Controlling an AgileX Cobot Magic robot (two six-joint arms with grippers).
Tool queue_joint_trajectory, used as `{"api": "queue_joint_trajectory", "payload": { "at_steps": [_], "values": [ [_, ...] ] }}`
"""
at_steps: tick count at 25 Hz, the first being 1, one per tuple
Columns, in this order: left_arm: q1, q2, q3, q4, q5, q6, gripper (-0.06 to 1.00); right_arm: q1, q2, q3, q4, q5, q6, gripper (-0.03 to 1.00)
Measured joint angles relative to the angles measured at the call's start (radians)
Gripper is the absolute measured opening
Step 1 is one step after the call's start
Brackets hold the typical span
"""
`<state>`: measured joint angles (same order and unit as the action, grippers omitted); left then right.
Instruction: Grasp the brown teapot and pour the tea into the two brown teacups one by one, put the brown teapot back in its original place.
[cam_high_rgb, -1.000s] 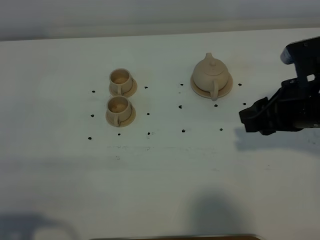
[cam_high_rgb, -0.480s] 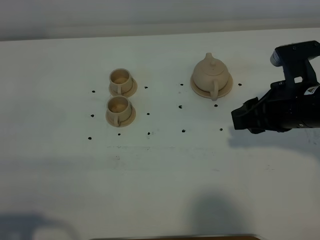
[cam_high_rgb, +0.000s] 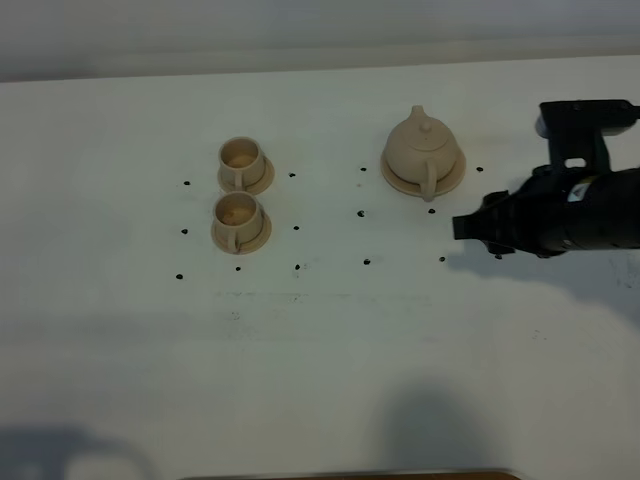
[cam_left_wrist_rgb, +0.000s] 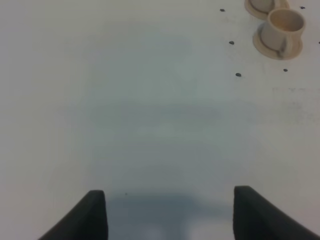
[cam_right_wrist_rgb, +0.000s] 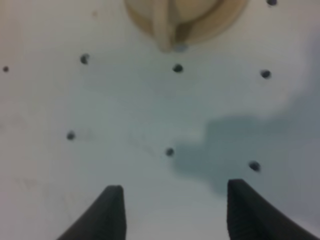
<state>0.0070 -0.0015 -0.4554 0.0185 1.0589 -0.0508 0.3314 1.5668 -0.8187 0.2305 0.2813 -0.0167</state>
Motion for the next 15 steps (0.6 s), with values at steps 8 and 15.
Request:
{"api": "queue_joint_trajectory", "payload": {
  "at_steps": [8,15],
  "values": [
    [0.000,0.000,0.000,0.000,0.000,0.000,0.60,0.040,0.163,-0.262,-0.094,0.117,0.066,0.44],
    [0.000,0.000,0.000,0.000,0.000,0.000,0.60,0.038,0.238,-0.408,-0.193,0.249,0.137,0.44]
  ]
}}
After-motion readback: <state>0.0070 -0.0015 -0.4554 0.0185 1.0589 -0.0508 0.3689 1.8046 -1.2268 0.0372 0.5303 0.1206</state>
